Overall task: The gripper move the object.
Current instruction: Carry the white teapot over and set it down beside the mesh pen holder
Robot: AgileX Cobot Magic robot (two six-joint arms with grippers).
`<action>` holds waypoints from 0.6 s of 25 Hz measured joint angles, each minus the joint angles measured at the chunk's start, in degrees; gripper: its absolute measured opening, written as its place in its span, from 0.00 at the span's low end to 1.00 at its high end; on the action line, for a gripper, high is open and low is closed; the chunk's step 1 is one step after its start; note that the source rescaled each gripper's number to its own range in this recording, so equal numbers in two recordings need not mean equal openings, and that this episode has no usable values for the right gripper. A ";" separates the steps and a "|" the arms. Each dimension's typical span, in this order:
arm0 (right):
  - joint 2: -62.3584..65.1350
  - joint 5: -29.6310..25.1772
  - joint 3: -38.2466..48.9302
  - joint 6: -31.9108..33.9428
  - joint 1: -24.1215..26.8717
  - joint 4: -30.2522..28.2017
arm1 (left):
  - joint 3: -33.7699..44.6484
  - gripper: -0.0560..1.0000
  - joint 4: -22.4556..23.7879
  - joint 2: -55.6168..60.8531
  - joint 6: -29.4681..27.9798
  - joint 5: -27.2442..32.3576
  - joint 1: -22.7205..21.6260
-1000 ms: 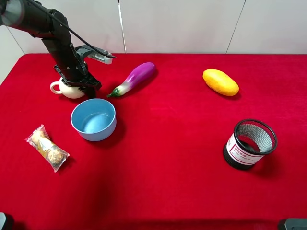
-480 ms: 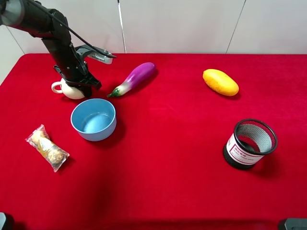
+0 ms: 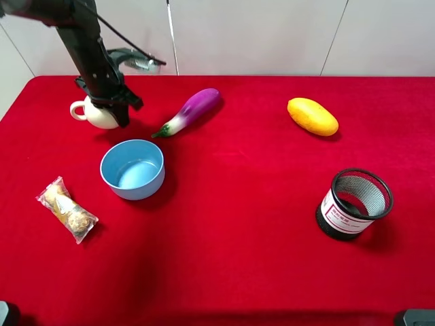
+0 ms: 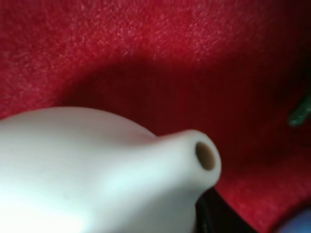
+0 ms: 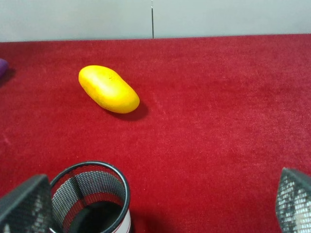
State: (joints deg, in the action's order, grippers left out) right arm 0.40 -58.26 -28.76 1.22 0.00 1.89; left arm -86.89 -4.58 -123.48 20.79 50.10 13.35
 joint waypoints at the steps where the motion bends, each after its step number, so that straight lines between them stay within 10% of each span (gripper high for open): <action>1: 0.00 0.00 0.00 0.00 0.00 0.00 | -0.82 0.06 0.00 0.41 -0.05 1.17 0.00; 15: 0.00 0.00 0.00 0.00 0.00 0.00 | -3.38 0.05 0.00 11.65 -2.49 7.20 1.06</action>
State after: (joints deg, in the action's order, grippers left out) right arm 0.40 -58.26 -28.76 1.22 0.00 1.89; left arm -90.27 -4.58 -111.84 18.31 57.30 14.42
